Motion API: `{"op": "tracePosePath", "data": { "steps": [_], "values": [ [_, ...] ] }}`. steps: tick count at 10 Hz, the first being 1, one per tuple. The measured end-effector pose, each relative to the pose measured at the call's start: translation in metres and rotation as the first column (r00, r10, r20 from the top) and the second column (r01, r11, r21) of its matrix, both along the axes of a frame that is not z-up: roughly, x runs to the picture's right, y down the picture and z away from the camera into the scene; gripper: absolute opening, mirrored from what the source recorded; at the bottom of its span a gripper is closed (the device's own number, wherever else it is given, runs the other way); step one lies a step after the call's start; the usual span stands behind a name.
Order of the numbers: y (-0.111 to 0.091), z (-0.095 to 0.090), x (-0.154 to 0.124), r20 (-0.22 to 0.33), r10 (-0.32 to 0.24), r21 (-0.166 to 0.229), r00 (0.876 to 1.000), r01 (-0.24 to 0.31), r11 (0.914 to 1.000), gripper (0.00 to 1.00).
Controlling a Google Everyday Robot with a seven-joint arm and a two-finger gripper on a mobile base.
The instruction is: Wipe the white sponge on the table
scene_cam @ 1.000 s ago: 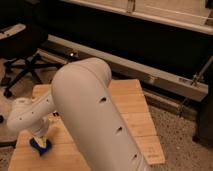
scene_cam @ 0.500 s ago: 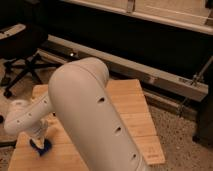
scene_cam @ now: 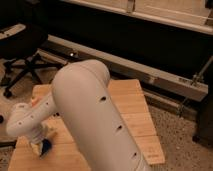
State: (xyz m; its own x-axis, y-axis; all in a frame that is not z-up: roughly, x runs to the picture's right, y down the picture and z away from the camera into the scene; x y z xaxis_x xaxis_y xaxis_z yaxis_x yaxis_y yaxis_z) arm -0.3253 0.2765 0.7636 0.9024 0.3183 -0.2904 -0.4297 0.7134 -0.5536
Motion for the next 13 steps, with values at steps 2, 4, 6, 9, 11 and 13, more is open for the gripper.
{"op": "tracePosePath", "data": {
  "steps": [2,4,6,9,11,13],
  "values": [
    [0.01,-0.003,-0.011,-0.01,0.058,-0.054,0.998,-0.058,0.9969,0.8],
    [0.004,-0.003,-0.019,-0.027,0.088,-0.057,0.996,-0.09,0.9943,0.8],
    [-0.002,-0.003,-0.025,-0.044,0.093,-0.045,0.995,-0.095,0.9945,0.8],
    [0.011,-0.006,-0.042,-0.062,0.085,-0.052,0.994,-0.089,0.9947,0.8],
    [0.024,-0.006,-0.049,-0.069,0.076,-0.062,0.995,-0.08,0.9948,0.8],
    [0.032,-0.003,-0.05,-0.073,0.074,-0.069,0.995,-0.08,0.9945,0.8]
  ]
}}
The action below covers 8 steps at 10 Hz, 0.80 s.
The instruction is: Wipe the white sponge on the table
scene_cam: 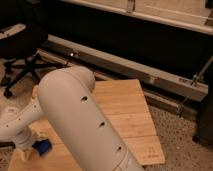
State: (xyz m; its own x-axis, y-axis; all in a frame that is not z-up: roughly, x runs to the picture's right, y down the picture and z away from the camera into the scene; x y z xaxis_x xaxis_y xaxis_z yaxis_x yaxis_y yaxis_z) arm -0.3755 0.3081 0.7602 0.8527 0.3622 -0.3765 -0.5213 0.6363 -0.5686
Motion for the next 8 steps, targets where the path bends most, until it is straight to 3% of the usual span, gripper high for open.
{"op": "tracePosePath", "data": {
  "steps": [5,8],
  "values": [
    [0.0041,0.0079,0.0046,-0.003,0.02,-0.006,1.0,-0.02,0.9998,0.79],
    [0.0014,0.0097,0.0061,0.007,0.03,-0.01,1.0,-0.03,0.9995,0.6]
  ]
}}
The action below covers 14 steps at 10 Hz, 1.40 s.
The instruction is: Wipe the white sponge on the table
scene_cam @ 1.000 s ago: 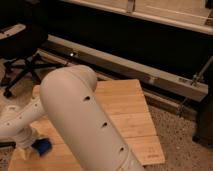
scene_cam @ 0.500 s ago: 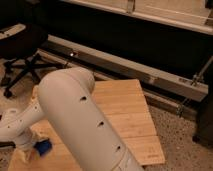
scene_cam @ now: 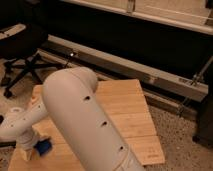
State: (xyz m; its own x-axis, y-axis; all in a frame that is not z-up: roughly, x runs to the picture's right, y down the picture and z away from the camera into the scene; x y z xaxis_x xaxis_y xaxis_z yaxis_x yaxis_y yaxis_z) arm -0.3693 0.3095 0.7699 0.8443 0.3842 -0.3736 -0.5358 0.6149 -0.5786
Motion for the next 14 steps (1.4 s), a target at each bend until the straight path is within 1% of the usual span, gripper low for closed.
{"op": "tracePosePath", "data": {
  "steps": [3,6,11,14],
  "values": [
    [-0.003,0.001,0.0,0.009,0.006,-0.003,1.0,-0.006,1.0,0.59],
    [-0.011,0.005,0.0,0.01,0.015,0.001,1.0,-0.015,0.9999,0.59],
    [-0.015,0.008,0.001,0.022,0.004,-0.003,1.0,-0.004,1.0,0.59],
    [-0.022,0.009,-0.002,0.032,0.0,0.005,0.999,0.0,1.0,0.59]
  ]
}}
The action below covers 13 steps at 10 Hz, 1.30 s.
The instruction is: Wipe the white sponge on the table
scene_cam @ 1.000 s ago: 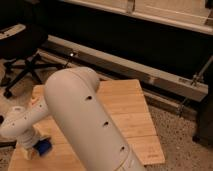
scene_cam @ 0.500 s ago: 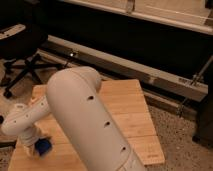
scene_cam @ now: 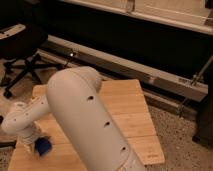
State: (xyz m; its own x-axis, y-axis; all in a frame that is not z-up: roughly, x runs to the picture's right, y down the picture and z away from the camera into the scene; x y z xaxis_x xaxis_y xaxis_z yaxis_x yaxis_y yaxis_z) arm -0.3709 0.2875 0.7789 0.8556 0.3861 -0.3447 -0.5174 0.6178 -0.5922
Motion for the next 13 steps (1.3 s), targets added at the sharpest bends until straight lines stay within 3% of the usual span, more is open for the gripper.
{"op": "tracePosePath", "data": {
  "steps": [6,8,10,12,13],
  "values": [
    [-0.005,-0.003,0.002,0.001,-0.014,0.011,1.0,0.014,0.9998,0.59],
    [-0.006,-0.004,0.001,0.001,-0.018,0.014,1.0,0.018,0.9997,0.49],
    [-0.009,-0.004,-0.006,0.01,-0.032,0.025,0.999,0.031,0.9992,0.32],
    [-0.013,-0.004,-0.019,0.029,-0.05,0.038,0.998,0.049,0.9981,0.15],
    [-0.015,-0.003,-0.029,0.044,-0.066,0.045,0.997,0.064,0.9969,0.11]
  ]
}}
